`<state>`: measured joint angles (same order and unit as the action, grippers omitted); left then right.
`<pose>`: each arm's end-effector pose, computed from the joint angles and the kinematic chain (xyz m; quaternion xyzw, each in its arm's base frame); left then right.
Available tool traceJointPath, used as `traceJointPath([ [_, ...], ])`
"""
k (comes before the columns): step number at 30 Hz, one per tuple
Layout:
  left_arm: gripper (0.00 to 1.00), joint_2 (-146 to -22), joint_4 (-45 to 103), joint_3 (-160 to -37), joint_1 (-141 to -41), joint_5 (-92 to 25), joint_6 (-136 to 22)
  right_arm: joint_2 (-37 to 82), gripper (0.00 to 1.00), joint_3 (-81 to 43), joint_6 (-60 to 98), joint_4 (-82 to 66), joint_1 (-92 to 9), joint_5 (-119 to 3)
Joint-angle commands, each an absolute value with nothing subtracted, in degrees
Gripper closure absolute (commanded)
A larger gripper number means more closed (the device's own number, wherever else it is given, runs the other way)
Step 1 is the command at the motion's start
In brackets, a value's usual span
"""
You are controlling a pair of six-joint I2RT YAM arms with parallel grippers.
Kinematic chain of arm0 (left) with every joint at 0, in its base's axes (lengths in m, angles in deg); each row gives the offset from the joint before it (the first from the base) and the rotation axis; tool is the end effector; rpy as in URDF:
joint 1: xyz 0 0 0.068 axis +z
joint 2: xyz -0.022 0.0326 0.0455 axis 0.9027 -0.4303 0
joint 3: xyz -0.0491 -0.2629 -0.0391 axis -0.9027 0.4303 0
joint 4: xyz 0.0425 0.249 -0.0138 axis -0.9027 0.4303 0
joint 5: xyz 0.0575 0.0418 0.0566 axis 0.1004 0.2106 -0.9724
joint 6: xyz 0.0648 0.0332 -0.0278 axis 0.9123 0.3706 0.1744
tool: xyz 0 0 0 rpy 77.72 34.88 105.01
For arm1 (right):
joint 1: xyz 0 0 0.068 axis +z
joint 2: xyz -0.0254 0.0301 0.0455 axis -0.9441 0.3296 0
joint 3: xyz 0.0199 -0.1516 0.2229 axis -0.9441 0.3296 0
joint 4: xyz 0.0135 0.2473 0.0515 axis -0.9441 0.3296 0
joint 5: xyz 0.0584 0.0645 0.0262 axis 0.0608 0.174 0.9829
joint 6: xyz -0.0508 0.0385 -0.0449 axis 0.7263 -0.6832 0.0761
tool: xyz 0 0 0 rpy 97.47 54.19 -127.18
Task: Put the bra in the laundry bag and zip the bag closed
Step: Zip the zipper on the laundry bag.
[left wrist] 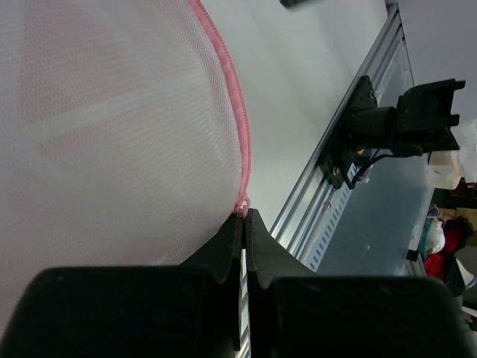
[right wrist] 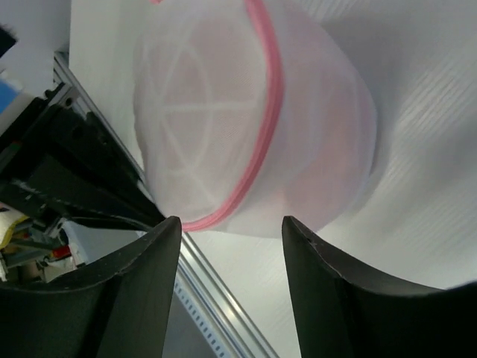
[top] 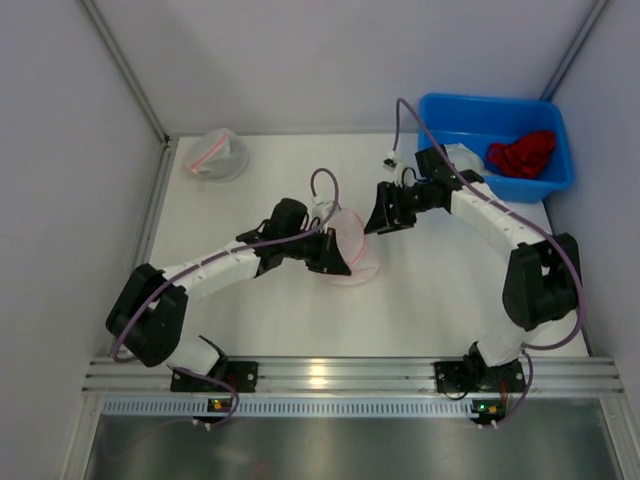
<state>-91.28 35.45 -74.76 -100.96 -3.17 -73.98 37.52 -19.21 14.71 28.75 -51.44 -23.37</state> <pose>0.2283 -0.2201 0.2119 0.2014 0.8385 -0.4705 0.1869 0.3206 0.1598 0.2434 -0.1636 0.8865 0.4023 0.1594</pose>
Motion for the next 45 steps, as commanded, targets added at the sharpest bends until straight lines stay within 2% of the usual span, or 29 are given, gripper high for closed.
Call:
traceJointPath([
  [1,1.0,-94.99,25.47,-77.7,-102.48,-4.78,-79.8,31.85,0.43,-15.63,12.89,28.53,-51.86,-19.93],
  [9,1.0,-99.66,21.25,-81.13,-105.03,-5.48,-80.51,31.31,0.43,-6.04,-1.52,14.82,-51.77,-15.89],
  [13,1.0,-100.54,19.58,-82.53,-105.21,-5.84,-81.3,32.28,0.44,-2.97,-3.47,12.7,-51.24,-15.71],
  [16,1.0,-101.41,19.57,-83.76,-105.21,-5.58,-81.12,32.11,0.48,-2.87,-3.55,11.82,-51.16,-15.97],
  [19,1.0,-102.12,19.49,-83.95,-105.47,-5.31,-81.12,32.64,0.61,-3.49,-3.82,11.91,-51.15,-16.41],
  [20,1.0,-102.12,19.49,-83.86,-105.47,-5.22,-81.04,32.72,0.73,-4.18,-3.3,12.34,-51.24,-16.67],
  [22,1.0,-101.95,19.49,-83.25,-105.56,-4.87,-80.69,33.16,0.84,-5.06,-2.42,13.84,-51.15,-17.81],
  [23,1.0,-101.68,19.49,-82.11,-105.56,-4.7,-80.6,33.16,0.97,-5.42,-1.72,14.37,-51.24,-18.25],
  [24,1.0,-100.9,19.49,-81.49,-105.56,-4.69,-80.42,33.34,1.0,-5.68,-1.36,14.81,-51.24,-19.3],
  [30,1.0,-95.97,22.99,-75.08,-105.47,-6.1,-77.62,34.13,1.0,-7.0,0.49,17.0,-52.03,-20.1],
  [45,1.0,-86.04,46.46,-71.99,-98.97,-7.24,-53.64,35.71,1.0,-11.83,12.08,22.36,-52.65,-24.32],
])
